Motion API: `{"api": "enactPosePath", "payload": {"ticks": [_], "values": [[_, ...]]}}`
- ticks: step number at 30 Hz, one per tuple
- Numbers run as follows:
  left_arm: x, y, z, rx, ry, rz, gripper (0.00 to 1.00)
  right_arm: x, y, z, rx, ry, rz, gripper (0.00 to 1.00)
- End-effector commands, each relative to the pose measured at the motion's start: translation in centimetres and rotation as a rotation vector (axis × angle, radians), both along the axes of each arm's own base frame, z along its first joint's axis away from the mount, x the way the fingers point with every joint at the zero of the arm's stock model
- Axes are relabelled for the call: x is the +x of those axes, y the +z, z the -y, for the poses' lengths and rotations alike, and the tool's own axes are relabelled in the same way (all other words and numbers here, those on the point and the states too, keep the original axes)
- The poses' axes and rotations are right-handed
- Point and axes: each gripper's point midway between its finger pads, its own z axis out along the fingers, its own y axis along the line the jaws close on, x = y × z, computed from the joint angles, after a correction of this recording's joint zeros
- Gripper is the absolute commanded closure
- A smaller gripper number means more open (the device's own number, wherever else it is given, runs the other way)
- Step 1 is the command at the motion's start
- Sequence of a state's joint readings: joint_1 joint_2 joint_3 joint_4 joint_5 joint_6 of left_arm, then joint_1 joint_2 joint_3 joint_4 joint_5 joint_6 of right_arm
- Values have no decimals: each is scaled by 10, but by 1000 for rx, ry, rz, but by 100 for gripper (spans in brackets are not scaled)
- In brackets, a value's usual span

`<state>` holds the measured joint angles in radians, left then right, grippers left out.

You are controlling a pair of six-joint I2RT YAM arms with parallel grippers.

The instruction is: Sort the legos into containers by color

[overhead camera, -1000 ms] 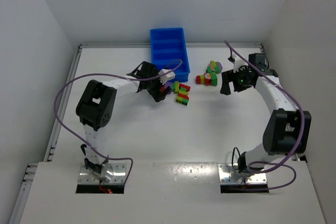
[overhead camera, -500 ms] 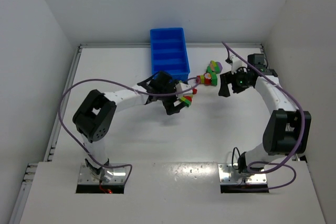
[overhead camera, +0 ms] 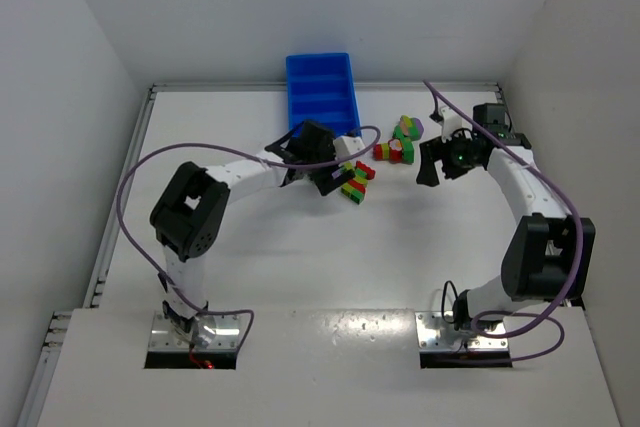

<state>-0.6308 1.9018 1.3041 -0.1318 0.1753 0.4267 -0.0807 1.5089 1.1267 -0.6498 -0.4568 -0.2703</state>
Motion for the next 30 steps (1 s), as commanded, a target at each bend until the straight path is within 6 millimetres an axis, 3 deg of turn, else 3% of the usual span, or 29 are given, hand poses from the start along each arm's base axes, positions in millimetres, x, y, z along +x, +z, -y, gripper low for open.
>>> {"api": "enactPosePath", "payload": {"ticks": [1, 3, 7, 11, 16, 19, 20, 22, 24, 26, 30], "values": [[36, 3, -6, 7, 69, 58, 2, -1, 11, -5, 10, 32, 41, 15], [49, 0, -10, 15, 82, 61, 1, -1, 11, -5, 10, 32, 41, 15], [54, -24, -10, 33, 56, -11, 1, -3, 10, -5, 6, 39, 36, 15], [47, -41, -5, 40, 14, -68, 1, -2, 7, -4, -1, 34, 27, 15], [37, -44, -2, 35, -34, -100, 2, -2, 4, -1, 0, 25, 17, 15], [22, -56, -8, 64, -54, -162, 13, -2, 4, -1, 0, 25, 17, 15], [20, -49, -9, 58, -55, -152, 17, 1, 4, 0, 0, 25, 17, 15], [5, -53, -13, 75, -73, -167, 27, 1, 4, 1, -8, 20, 16, 15], [-6, -40, -14, 68, -83, -153, 40, 1, 4, 1, -8, 20, 16, 15], [-23, -46, -24, 83, -83, -177, 49, 2, 3, -3, 15, 34, 19, 15], [-52, -27, -30, 25, -71, -201, 56, 1, 7, -21, 109, 54, 4, 18]]}}
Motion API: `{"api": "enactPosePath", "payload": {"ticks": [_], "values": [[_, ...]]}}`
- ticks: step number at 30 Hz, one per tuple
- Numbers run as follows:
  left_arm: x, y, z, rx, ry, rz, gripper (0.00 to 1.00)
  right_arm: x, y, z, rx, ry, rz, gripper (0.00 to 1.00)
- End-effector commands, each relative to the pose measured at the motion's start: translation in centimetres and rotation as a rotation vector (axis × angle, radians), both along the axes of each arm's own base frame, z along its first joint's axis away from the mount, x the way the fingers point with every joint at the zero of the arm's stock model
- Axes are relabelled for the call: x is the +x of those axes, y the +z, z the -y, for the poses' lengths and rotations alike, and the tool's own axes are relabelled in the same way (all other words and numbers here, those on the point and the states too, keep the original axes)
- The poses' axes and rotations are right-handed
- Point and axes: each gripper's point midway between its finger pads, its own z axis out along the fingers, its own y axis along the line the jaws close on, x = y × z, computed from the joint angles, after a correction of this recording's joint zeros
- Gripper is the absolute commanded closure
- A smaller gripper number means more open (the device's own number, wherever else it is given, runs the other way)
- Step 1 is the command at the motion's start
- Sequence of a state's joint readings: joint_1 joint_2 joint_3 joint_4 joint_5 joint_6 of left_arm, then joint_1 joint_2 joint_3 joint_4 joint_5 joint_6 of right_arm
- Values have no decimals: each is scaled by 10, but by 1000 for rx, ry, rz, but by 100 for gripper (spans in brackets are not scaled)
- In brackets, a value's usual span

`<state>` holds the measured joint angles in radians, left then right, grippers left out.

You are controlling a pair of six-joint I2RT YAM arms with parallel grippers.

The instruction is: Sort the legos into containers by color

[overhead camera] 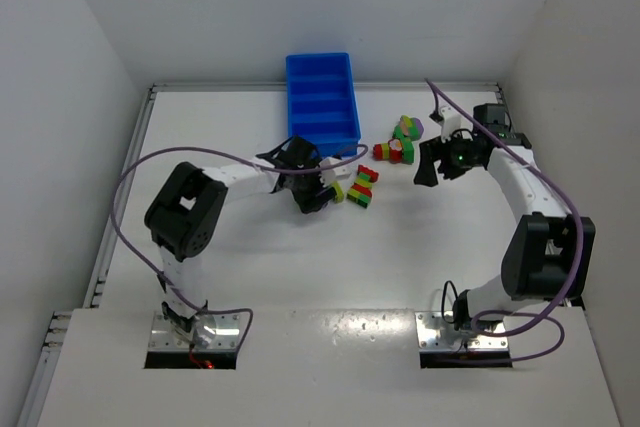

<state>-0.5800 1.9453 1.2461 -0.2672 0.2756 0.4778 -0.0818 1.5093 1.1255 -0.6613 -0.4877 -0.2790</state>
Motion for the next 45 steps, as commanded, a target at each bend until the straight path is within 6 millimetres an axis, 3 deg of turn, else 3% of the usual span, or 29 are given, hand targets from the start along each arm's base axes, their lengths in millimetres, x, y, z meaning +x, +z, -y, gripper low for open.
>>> {"api": "enactPosePath", "payload": {"ticks": [1, 2, 4, 5, 8, 13, 16, 23, 35, 38, 39, 41, 43, 45], "values": [[-29, 27, -2, -71, 1, -9, 58, 6, 17, -29, 166, 40, 4, 18], [-26, 54, 0, -127, 10, 58, 58, 3, 20, -36, 218, 48, -23, 18], [-43, 60, 2, -154, 0, 70, 59, -2, 31, -65, 406, 87, -98, 21], [-43, 81, 4, -188, 11, 123, 59, -3, 36, -72, 472, 92, -124, 21], [-47, 99, 10, -221, 17, 178, 59, -13, 52, -111, 708, 148, -243, 22], [-53, 125, 26, -257, -1, 246, 59, -27, 52, -149, 801, 215, -381, 25], [-58, 125, 31, -255, -14, 248, 59, -25, 55, -162, 808, 253, -392, 25], [-53, 147, 41, -293, -18, 305, 59, -24, 43, -177, 794, 277, -432, 25], [-50, 156, 50, -325, -21, 327, 59, -21, 31, -196, 766, 315, -446, 31], [-53, 151, 54, -324, -24, 313, 59, -21, 28, -199, 764, 323, -450, 51], [-53, 151, 54, -324, -24, 313, 59, -21, 30, -200, 771, 335, -441, 68], [-53, 151, 54, -324, -24, 313, 59, -22, 31, -200, 777, 341, -443, 93], [-56, 148, 51, -320, -24, 308, 59, -18, 31, -196, 780, 328, -438, 100], [-64, 137, 41, -295, -17, 290, 61, -16, 36, -184, 769, 307, -420, 100]]}}
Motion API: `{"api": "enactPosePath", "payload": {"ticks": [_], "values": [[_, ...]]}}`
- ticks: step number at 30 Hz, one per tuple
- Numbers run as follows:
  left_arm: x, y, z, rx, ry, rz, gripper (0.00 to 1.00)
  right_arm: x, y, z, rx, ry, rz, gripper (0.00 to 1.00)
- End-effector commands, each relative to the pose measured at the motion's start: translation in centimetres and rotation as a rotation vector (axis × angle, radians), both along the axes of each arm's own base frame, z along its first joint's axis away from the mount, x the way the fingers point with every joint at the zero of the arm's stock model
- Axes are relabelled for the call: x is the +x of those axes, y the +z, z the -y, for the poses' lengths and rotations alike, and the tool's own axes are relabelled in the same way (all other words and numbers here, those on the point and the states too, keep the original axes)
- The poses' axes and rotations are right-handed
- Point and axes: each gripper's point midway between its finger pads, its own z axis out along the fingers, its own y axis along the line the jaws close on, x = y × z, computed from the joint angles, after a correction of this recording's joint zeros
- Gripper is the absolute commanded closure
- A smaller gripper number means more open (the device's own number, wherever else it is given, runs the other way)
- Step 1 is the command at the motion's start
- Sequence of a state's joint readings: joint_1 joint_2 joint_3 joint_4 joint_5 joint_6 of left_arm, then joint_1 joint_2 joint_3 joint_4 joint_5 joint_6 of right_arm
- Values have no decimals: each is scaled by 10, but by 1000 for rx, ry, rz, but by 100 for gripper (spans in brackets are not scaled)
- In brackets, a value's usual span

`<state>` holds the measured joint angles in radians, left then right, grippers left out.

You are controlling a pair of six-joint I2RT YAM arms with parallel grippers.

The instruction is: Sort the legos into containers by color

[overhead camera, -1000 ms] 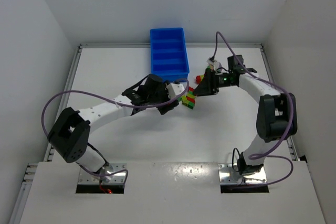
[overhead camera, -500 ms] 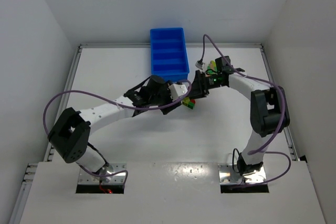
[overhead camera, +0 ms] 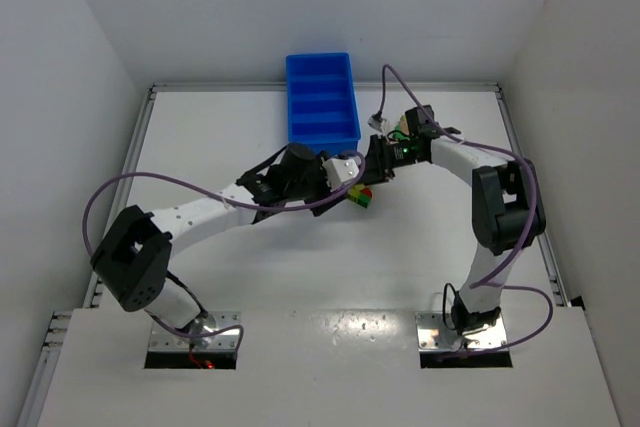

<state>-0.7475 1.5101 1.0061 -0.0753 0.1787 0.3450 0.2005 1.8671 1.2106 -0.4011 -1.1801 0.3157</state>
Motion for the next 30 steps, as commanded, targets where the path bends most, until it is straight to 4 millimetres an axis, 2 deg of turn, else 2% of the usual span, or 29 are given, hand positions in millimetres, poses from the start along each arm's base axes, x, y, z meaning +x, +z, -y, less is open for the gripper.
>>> {"api": "enactPosePath", "payload": {"ticks": [1, 3, 4, 5, 7, 8, 11, 12, 13, 16, 17, 19, 21, 25, 26, 27, 28, 30], "values": [[-11, 8, 3, -41, -15, 13, 63, 14, 23, 10, 36, 5, 127, 100], [-19, 4, -5, -30, -15, 2, 65, 9, 25, 21, 15, 1, 144, 100], [-25, -7, -10, -13, -15, -16, 65, 10, 20, 30, -4, -14, 143, 100], [-28, -12, -14, 1, -20, -21, 67, 0, 16, 36, -26, -13, 90, 100], [-36, -20, -22, 17, -20, -37, 67, -3, 1, 47, -55, 3, 93, 100], [-36, -20, -22, 17, -20, -37, 68, -12, -5, 50, -74, 15, 48, 100], [-37, -17, -21, 0, -7, -46, 68, -19, -15, 56, -89, 42, 48, 100], [-38, -21, -20, 5, -14, -59, 66, -21, -15, 56, -90, 43, 37, 100], [-37, -24, -15, 1, -20, -81, 52, -21, -15, 56, -90, 43, 37, 100], [-36, -25, -5, -37, -26, -163, 27, -22, -11, 49, -79, 66, 60, 100], [-39, -29, 2, -42, -53, -203, 26, -21, -9, 49, -79, 71, 73, 100], [-34, -33, 0, -63, -37, -249, 26, -21, -9, 49, -79, 71, 73, 100], [-31, -29, 4, -97, -51, -281, 26, -21, -7, 49, -78, 80, 85, 100], [-19, -26, 5, -168, -26, -366, 49, -26, -3, 50, -78, 85, 95, 100], [-10, -20, 4, -218, -7, -410, 57, -26, -2, 51, -86, 85, 105, 100], [-6, -12, 4, -249, -2, -426, 60, -26, -2, 51, -87, 85, 105, 100], [-1, -14, 4, -272, 20, -473, 65, -28, -5, 51, -87, 85, 94, 100], [13, -1, -1, -317, 45, -485, 65, -28, -4, 53, -105, 84, 106, 100]]}}
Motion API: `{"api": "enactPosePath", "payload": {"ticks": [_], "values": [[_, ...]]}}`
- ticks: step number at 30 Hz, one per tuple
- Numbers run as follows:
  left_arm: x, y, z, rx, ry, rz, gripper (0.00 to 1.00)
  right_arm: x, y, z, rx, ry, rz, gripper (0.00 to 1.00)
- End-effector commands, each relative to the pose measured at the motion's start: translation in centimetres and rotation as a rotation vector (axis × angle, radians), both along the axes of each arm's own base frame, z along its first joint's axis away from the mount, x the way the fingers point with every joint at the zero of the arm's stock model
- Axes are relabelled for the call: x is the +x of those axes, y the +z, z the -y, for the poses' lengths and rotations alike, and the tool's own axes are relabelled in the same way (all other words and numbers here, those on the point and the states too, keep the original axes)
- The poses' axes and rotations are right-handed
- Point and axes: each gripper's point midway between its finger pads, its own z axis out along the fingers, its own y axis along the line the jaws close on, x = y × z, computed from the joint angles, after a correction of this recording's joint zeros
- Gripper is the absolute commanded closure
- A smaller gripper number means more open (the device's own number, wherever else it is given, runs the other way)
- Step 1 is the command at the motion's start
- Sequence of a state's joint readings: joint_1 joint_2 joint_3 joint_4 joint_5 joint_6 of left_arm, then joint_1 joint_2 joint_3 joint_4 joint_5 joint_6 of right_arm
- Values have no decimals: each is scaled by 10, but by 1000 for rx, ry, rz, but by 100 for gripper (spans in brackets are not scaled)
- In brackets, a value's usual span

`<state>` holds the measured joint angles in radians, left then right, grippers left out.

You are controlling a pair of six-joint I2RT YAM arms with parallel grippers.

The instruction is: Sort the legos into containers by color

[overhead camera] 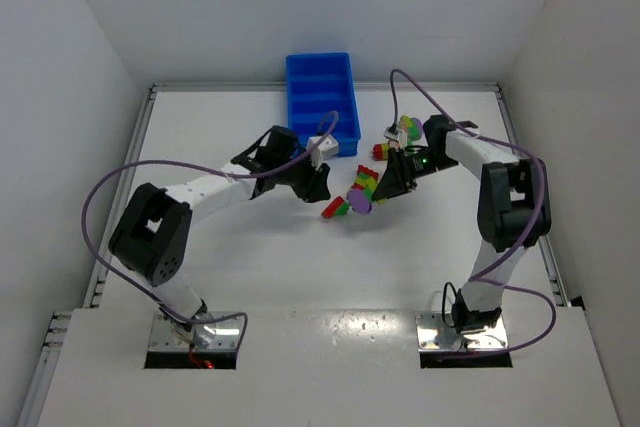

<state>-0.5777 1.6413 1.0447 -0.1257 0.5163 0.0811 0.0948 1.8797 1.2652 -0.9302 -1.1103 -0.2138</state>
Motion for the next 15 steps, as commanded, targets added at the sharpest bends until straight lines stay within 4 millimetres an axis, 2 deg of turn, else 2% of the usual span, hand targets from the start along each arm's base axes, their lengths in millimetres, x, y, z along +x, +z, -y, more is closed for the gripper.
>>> {"api": "enactPosePath", "payload": {"ticks": [1, 2, 3, 4, 6, 9, 10, 12, 13, 15], "values": [[20, 35, 7, -143, 34, -61, 61, 3, 16, 0, 15, 17, 84, 100], [21, 38, 8, -151, 39, -62, 43, 3, 17, 0, 8, 21, 103, 100], [34, 42, 2, -139, 83, -33, 34, 5, 15, 1, -2, 20, 115, 100], [37, 37, 0, -123, 102, -33, 27, 5, 18, 1, -1, 20, 126, 100], [46, 47, 2, -133, 122, -6, 19, 7, 16, 2, -11, 19, 138, 100], [43, 64, 18, -185, 20, -19, 19, 8, 20, 2, -9, 19, 159, 100], [35, 74, 30, -236, -69, -54, 19, 11, 22, 2, -8, 19, 170, 100], [25, 82, 40, -288, -134, -123, 19, 17, 30, -1, 22, 21, 184, 100], [17, 93, 46, -332, -196, -149, 19, 16, 31, -2, 31, 22, 183, 100], [13, 89, 52, -356, -231, -219, 19, 19, 38, -4, 54, 31, 193, 100]]}}
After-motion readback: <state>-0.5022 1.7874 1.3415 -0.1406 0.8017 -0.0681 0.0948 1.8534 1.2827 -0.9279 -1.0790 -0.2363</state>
